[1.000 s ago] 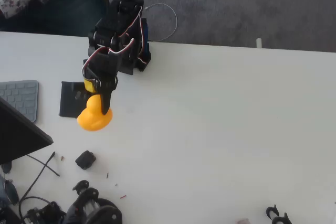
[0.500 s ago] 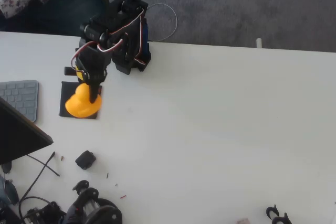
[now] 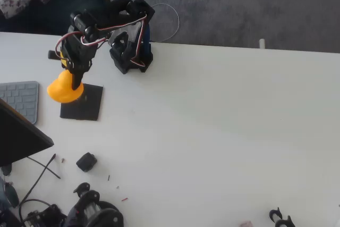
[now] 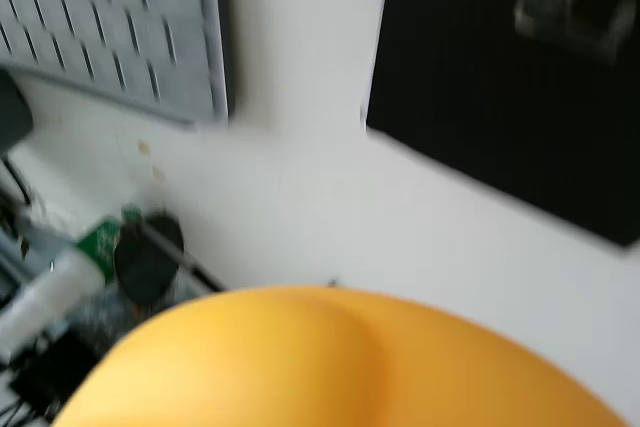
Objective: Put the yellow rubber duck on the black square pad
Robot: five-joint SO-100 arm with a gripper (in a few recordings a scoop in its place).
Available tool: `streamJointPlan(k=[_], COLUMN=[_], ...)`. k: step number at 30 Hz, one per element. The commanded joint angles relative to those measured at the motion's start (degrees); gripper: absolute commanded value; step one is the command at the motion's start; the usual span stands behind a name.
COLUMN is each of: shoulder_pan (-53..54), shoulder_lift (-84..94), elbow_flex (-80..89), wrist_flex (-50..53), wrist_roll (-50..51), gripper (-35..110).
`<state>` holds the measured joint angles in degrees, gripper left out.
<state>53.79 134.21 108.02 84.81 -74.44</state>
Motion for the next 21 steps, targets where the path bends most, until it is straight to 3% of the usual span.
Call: streamJointPlan(k=[1,10,21], shoulder_pan=[6.1,9.1,12.3], shoulder_lift=[0.5,0.5,0.5], elbow_flex=[1.9,9.1,24.8], wrist_flex=[0.2,-0.3,-19.0], wrist_roll=[-4.4,-4.1,-3.5], gripper=[6,6,6])
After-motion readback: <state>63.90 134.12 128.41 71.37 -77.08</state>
